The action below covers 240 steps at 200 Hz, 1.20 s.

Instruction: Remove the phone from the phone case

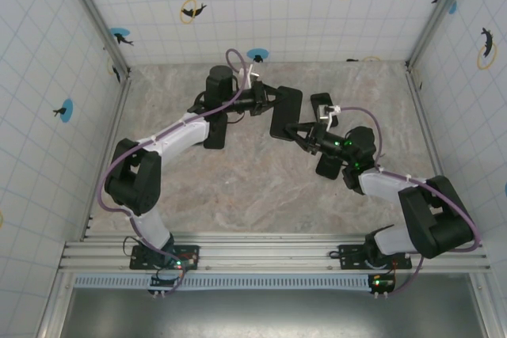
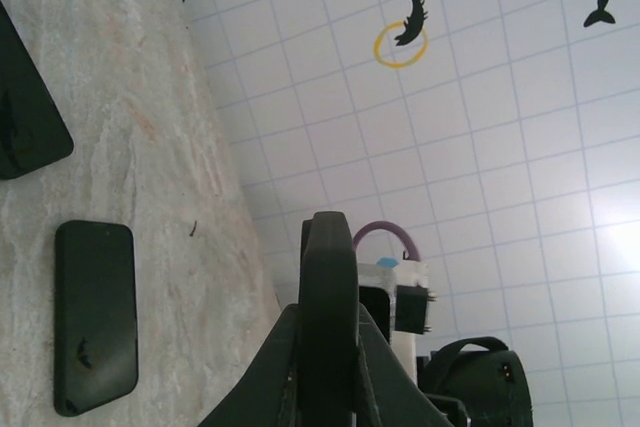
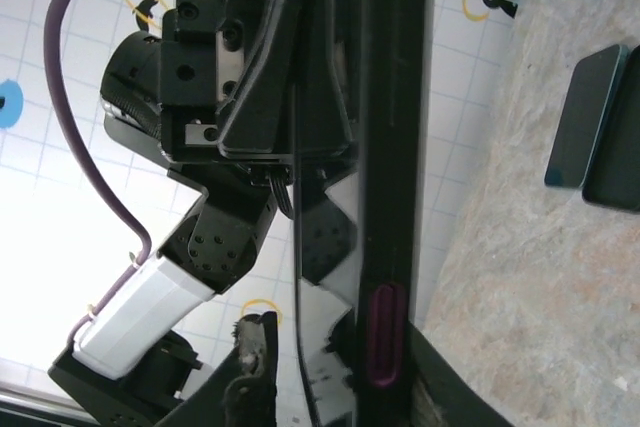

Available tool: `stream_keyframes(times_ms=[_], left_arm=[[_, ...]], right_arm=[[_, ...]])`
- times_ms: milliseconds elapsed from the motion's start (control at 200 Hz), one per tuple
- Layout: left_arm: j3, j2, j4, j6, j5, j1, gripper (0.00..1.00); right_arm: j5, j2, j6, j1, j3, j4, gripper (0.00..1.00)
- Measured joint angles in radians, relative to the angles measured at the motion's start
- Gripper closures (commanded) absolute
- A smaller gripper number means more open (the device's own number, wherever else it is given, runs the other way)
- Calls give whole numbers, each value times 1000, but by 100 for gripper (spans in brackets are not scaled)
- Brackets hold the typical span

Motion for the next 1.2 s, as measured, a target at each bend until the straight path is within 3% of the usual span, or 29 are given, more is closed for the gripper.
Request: stream_keyframes(times_ms=[215,495,816,1201], left_arm=[[-23,-8,44,-54,-63,-1,100],[-115,-55,220,-168,-261,-28,100],[-169,-69,328,-240,-466,-93,100],[-209,-79,382,-270,-571,-127,100]], right_arm=[[65,-46,-87,2,-3,-37,51],[276,-161,-267,78,-77,-73,47],[426,-141,-320,159,-121,37,58],[472,-66,-319,178,-121,170,72]])
